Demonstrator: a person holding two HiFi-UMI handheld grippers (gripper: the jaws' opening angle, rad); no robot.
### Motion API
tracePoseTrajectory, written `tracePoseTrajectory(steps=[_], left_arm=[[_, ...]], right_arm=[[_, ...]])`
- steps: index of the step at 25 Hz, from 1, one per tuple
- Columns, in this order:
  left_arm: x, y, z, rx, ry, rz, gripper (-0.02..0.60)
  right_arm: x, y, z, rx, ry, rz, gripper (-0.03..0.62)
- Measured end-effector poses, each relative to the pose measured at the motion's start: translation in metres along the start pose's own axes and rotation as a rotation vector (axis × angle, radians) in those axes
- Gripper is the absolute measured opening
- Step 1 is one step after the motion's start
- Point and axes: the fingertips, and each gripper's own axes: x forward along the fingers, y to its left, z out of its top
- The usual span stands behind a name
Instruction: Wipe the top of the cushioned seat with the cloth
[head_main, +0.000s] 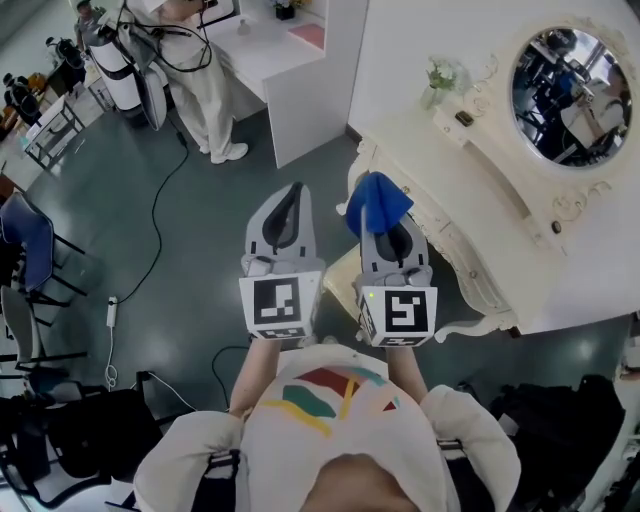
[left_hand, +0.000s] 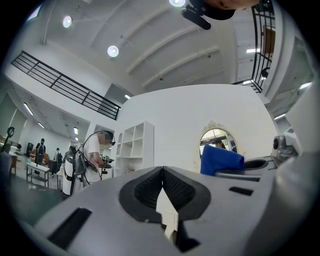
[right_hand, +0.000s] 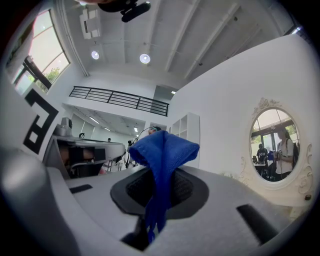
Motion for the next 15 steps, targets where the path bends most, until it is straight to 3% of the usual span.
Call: tracePoseTrajectory(steps=[15], left_arm=[[-0.0031,0.008,-0.0004,0.022,0.01,0.039,0.005]], right_arm=[[0.0077,0.0089,-0.0066,0.03,0.012,0.058,0.035]])
